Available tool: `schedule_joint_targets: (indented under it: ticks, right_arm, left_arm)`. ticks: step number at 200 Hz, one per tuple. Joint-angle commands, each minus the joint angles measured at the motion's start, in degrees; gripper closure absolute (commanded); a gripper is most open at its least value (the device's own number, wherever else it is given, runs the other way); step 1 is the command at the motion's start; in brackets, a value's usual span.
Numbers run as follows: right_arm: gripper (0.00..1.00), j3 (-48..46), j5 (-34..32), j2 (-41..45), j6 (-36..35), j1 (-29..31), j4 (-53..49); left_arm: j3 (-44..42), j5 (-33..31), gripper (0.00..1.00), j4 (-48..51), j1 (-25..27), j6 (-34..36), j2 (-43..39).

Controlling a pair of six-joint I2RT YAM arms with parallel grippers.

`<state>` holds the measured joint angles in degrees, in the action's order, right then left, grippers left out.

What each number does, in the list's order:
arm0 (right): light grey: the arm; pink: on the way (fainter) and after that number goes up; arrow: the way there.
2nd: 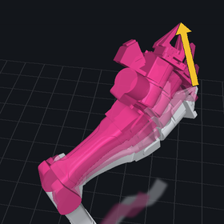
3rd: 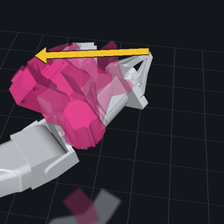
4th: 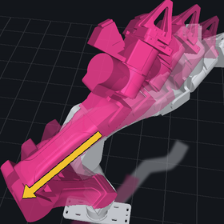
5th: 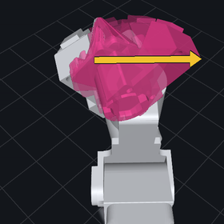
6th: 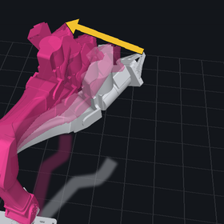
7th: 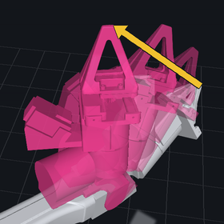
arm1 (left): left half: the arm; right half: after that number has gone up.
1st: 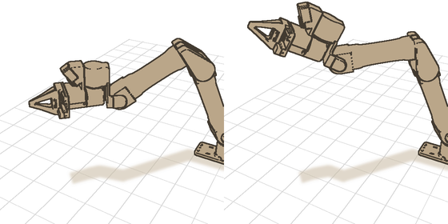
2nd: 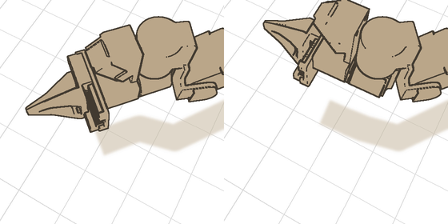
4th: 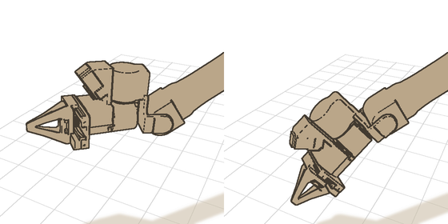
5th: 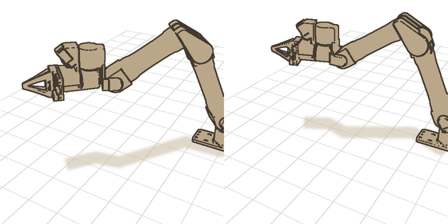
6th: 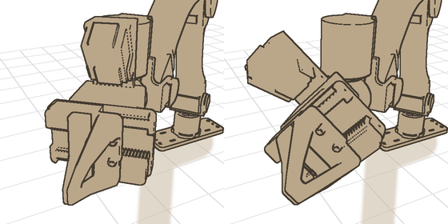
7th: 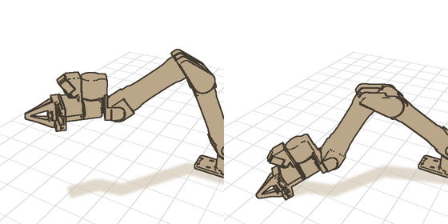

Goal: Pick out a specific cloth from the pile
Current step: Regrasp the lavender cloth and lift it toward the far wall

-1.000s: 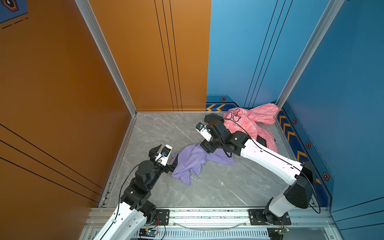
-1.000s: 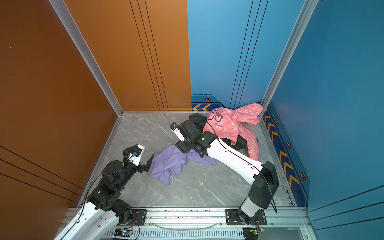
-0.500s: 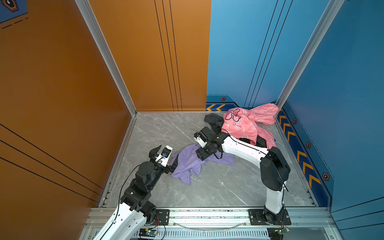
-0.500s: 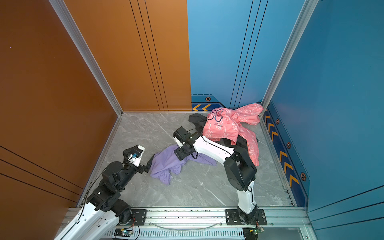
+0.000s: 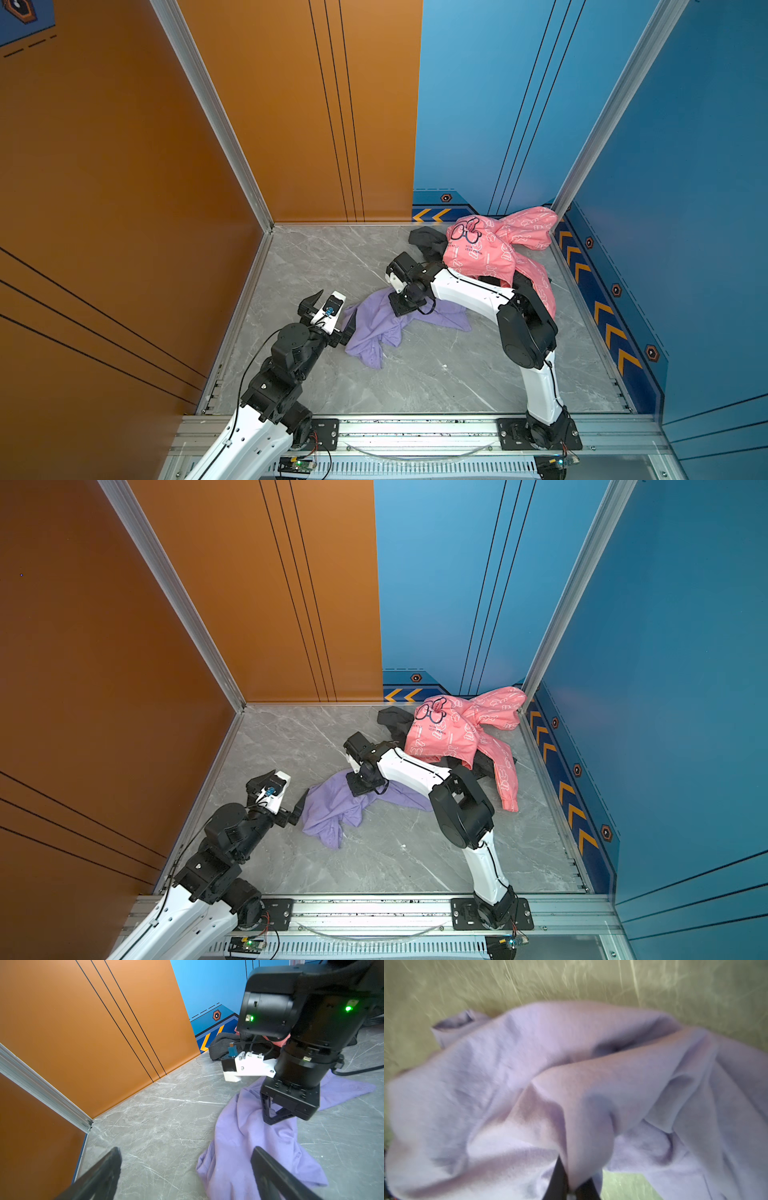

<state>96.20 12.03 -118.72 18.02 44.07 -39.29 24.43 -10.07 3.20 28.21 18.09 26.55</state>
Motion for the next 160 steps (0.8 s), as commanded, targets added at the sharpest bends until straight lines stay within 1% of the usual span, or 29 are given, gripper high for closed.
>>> schedule_joint_targets:
  ticks: [1, 23, 28, 67, 90, 103, 118, 133, 146, 160]
  right_arm:
    - [1.0, 5.9, 0.0, 0.3, 0.8, -0.8, 1.5]
    - [1.0, 12.7, 0.3, 0.2, 1.6, -1.3, 3.9]
    - [1.0, 14.4, 0.5, -1.5, 1.7, -1.2, 4.5]
    - [1.0, 31.1, 4.0, -6.7, 4.5, -1.2, 10.6]
    - [1.0, 41.8, 5.5, -10.5, 7.1, -1.1, 16.4]
    - [1.0, 46.0, 5.7, -11.7, 8.9, -1.1, 21.2]
    - [1.0, 47.0, 6.6, -11.3, 11.2, -1.1, 29.0]
    - [1.0, 46.9, 7.4, -10.7, 12.9, -0.9, 34.7]
    - [1.0, 46.7, 8.1, -10.3, 13.2, -0.5, 36.7]
    - [1.0, 45.7, 8.7, -10.0, 12.1, 0.2, 36.2]
  left_arm:
    - [-0.5, -1.3, 0.02, -0.6, 0.7, 0.8, -0.8]
    - [-0.4, -1.7, 0.02, -0.6, 0.7, 1.0, -1.0]
    - [-0.4, -1.8, 0.02, -0.6, 0.7, 1.0, -1.0]
    - [-0.4, -2.6, 0.02, -0.6, 0.7, 1.2, -1.8]
    - [-0.5, -3.2, 0.02, -0.6, 0.7, 1.4, -2.4]
    - [-0.4, -3.4, 0.02, -0.7, 0.8, 1.4, -2.6]
    - [-0.5, -3.8, 0.02, -0.7, 0.7, 1.5, -2.8]
    - [-0.5, -3.8, 0.02, -0.7, 0.8, 1.5, -3.0]
    - [-0.4, -3.9, 0.02, -0.7, 0.8, 1.5, -3.1]
    - [-0.5, -4.2, 0.02, -0.7, 0.7, 1.6, -3.3]
